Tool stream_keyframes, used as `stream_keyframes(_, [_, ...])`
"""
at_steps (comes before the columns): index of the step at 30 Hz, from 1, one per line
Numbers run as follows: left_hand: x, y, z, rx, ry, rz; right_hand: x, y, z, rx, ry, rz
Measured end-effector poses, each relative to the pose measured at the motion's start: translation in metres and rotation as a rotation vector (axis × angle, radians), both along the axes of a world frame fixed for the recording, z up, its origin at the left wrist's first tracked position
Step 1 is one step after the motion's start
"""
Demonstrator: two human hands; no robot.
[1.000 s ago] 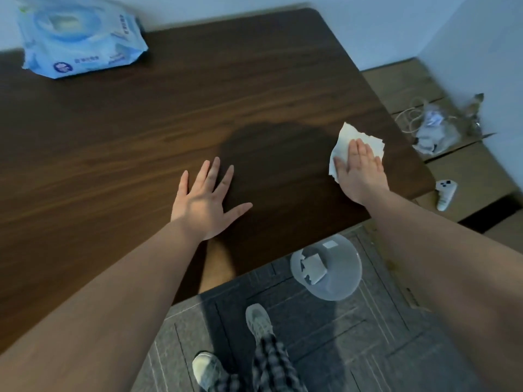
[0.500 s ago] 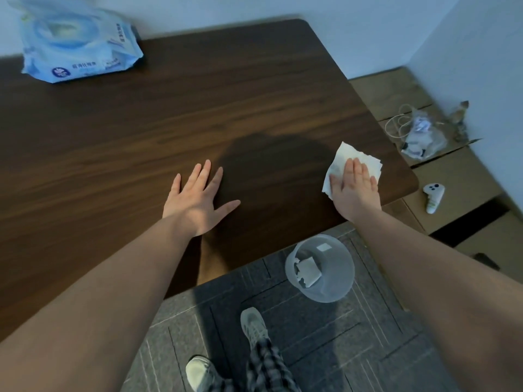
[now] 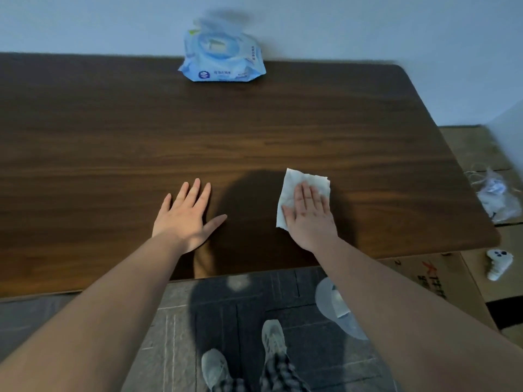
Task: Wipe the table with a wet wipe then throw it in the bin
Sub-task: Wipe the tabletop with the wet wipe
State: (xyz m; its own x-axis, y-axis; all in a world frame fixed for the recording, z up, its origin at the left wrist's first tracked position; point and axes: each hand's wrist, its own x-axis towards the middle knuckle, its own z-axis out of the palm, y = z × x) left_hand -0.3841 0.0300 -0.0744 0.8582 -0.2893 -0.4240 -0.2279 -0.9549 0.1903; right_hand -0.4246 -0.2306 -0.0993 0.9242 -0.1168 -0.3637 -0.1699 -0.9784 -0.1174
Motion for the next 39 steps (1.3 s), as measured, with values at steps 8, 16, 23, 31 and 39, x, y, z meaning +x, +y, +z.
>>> stream_keyframes(8, [-0.040,0.154,0.005,0.161,0.055,0.222,0.033,0.168,-0.003,0.005,-0.028,0.306])
stream_keyframes(16, [-0.073,0.287,0.008,0.239,0.143,0.460,0.042,0.291,-0.003,0.003,0.022,0.513])
stream_keyframes(23, [-0.076,0.299,-0.012,0.157,0.073,0.470,0.052,0.386,-0.003,0.019,0.037,0.638])
stream_keyframes(31, [-0.081,0.303,-0.021,0.062,-0.006,0.555,0.057,0.469,0.001,0.051,-0.013,0.818])
stream_keyframes(39, [-0.083,0.299,-0.018,0.068,0.007,0.558,0.047,0.450,-0.001,0.090,-0.012,0.939])
